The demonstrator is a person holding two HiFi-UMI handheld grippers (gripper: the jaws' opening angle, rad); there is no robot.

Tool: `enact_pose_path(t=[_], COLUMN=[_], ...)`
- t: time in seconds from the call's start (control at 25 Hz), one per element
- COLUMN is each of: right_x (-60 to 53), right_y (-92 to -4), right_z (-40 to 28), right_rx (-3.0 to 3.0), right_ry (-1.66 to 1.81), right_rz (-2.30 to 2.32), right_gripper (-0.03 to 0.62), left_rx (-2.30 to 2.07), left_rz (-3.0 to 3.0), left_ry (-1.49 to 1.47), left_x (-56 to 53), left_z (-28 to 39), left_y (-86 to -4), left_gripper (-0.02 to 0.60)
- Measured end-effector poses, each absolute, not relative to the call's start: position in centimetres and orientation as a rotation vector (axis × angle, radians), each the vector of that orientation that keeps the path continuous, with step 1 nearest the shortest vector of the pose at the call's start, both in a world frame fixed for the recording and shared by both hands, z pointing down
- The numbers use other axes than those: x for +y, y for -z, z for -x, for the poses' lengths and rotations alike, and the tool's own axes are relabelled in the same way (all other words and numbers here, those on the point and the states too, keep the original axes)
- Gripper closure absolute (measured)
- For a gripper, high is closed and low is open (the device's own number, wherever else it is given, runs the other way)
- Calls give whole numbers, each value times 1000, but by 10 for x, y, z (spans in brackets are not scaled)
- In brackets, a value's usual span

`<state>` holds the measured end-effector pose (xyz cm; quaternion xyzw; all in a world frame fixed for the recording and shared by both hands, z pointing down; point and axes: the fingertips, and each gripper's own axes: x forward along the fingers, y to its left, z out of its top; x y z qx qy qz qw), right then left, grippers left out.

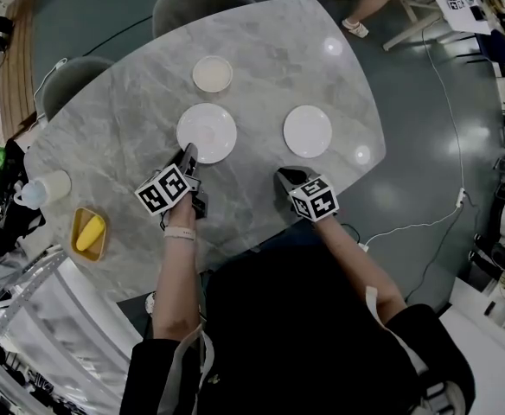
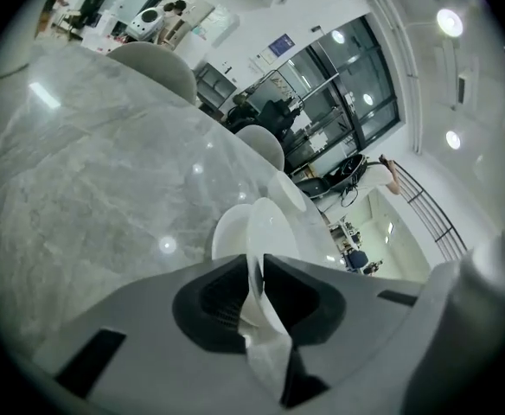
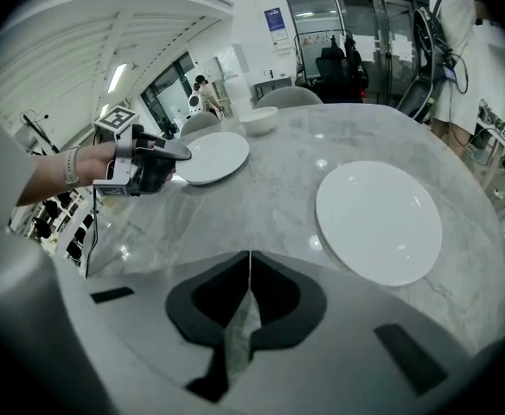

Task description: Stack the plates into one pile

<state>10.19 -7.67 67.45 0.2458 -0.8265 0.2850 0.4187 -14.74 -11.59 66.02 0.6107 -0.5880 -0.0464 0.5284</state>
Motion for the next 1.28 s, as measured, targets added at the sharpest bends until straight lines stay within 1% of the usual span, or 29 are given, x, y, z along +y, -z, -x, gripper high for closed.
enact_pose_path(t=[0.12, 0.24, 0.32, 0.56, 0.8, 1.28], right_x=[-77, -75, -73, -63, -47, -38], right_y=[-674, -672, -670, -661, -646, -629], right_z=[-99, -96, -95, -98, -108, -141], right_rx=[-2067, -2067, -2068, -2072, -2069, -2101], right_ry=[-719, -718, -718, -717, -697, -723], right_rz=[-621, -630, -644, -712, -800, -962], right_gripper=[576, 576, 576, 576, 576, 576], left_rx=[-1439, -1474, -1483, -1453, -1395, -1235], left_rz=[-1500, -1531, -1549, -1598, -1679, -1846], left_ry=[-3, -94, -122, -129, -147, -333], left_x=[-117, -115, -114, -107, -92, -57], left_z=[149, 154, 157, 158, 141, 64], left_y=[-662, -662, -660, -653, -639, -626], left_gripper=[512, 438, 416, 416, 416, 416])
